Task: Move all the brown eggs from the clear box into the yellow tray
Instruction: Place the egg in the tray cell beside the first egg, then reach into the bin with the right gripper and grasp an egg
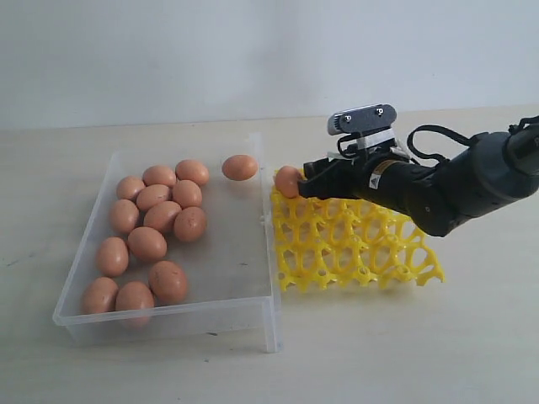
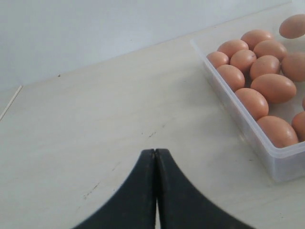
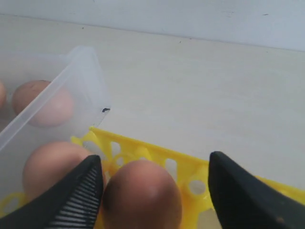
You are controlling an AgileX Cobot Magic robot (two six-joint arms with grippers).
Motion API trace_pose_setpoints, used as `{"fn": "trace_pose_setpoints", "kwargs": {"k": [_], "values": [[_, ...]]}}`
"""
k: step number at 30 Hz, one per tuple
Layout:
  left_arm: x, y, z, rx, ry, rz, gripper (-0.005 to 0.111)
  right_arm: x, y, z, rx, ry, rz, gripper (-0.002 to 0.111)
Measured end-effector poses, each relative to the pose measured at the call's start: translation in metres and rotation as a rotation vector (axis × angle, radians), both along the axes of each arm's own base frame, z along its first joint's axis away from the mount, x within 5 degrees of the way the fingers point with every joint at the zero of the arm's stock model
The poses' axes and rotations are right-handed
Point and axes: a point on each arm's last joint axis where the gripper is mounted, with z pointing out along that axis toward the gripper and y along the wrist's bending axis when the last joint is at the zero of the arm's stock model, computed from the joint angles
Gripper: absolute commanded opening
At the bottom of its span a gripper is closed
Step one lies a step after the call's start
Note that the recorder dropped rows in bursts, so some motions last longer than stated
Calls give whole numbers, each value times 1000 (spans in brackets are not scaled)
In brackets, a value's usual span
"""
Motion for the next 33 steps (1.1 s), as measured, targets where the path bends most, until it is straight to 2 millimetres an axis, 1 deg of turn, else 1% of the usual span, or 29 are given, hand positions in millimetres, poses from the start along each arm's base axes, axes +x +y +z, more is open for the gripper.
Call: {"fn": "trace_pose_setpoints", "kwargs": {"k": [2, 5, 10, 13, 14, 16, 17, 18, 19, 21, 22, 23, 24, 26, 28, 31, 33], "values": [[0, 0, 0, 0, 0, 0, 0, 0, 0, 2, -1, -5, 4, 65], [0, 0, 0, 0, 0, 0, 0, 0, 0, 11, 2, -21, 6, 65], [0, 0, 0, 0, 0, 0, 0, -4, -1, 44, -38, -27, 21, 65], [0, 0, 0, 0, 0, 0, 0, -10, 0, 72, -89, 95, -16, 62], [0, 0, 0, 0, 0, 0, 0, -13, 2, 85, -109, 177, -50, 61], [0, 0, 0, 0, 0, 0, 0, -16, 8, 101, -133, 286, -97, 58], [0, 0, 0, 0, 0, 0, 0, -18, 15, 112, -160, 354, -111, 56], [0, 0, 0, 0, 0, 0, 0, -21, 21, 117, -178, 414, -111, 55], [0, 0, 0, 0, 0, 0, 0, -23, 31, 127, -178, 435, -88, 55], [0, 0, 0, 0, 0, 0, 0, -29, 57, 141, -159, 498, -11, 55], [0, 0, 0, 0, 0, 0, 0, -31, 69, 144, -137, 521, 21, 55], [0, 0, 0, 0, 0, 0, 0, -33, 87, 149, -98, 541, 65, 56], [0, 0, 0, 0, 0, 0, 0, -34, 99, 150, -76, 553, 90, 56], [0, 0, 0, 0, 0, 0, 0, -34, 123, 148, -51, 576, 136, 56], [0, 0, 0, 0, 0, 0, 0, -31, 141, 141, -35, 612, 147, 56], [0, 0, 0, 0, 0, 0, 0, -22, 164, 121, 3, 697, 113, 56], [0, 0, 0, 0, 0, 0, 0, -16, 174, 107, 16, 750, 84, 56]]}}
